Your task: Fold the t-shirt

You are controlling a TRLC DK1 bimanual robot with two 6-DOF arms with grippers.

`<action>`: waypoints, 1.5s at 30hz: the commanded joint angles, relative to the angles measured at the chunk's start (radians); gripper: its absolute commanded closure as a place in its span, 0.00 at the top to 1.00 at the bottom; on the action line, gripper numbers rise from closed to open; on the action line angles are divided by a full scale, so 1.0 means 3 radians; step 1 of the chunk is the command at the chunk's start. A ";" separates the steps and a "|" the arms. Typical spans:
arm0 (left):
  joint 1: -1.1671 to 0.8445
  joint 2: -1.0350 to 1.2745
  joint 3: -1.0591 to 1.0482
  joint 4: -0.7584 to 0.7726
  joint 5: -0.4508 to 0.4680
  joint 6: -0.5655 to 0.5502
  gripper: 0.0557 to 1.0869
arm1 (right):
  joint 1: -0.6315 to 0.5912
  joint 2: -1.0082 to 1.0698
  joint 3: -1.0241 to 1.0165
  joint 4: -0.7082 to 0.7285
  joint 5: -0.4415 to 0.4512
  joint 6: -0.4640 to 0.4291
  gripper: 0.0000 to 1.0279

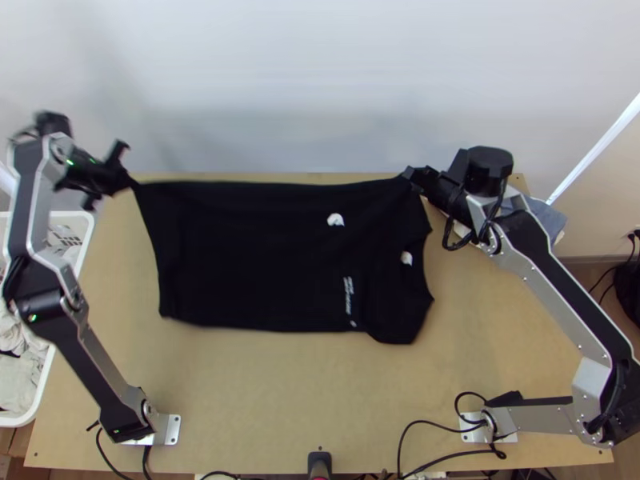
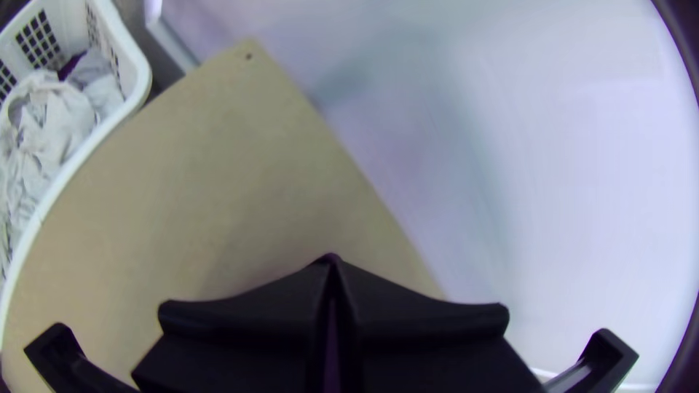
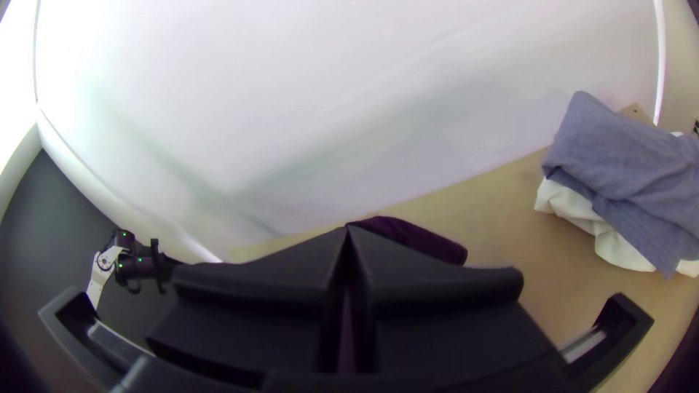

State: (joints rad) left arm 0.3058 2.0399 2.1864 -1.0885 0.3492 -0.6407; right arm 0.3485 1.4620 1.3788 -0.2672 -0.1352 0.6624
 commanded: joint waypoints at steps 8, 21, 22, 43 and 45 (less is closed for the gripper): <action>-0.0114 -0.0960 0.0065 0.0550 -0.0300 0.0637 0.04 | -0.0236 0.0475 0.1391 -0.0863 -0.0296 -0.0679 0.03; -0.0175 -0.1850 0.0075 0.1312 -0.0535 0.0801 0.04 | -0.0758 0.0322 0.2511 -0.1098 -0.0265 -0.1170 0.03; -0.0175 -0.1937 0.0049 0.1379 -0.0551 0.0827 0.04 | -0.0793 0.0271 0.2573 -0.1093 -0.0260 -0.1170 0.03; -0.0002 -0.4166 -0.1081 0.1563 -0.0709 0.1077 0.04 | -0.1371 -0.1923 0.2378 -0.1645 -0.0147 -0.1395 0.03; -0.0002 -0.4284 -0.1137 0.1512 -0.0694 0.1077 0.04 | -0.1366 -0.2005 0.2378 -0.1794 -0.0142 -0.1400 0.03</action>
State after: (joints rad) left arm 0.2924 0.7887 1.8820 -0.6357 0.1669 -0.3359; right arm -0.0513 0.8684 2.1201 -0.7692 -0.2058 0.2718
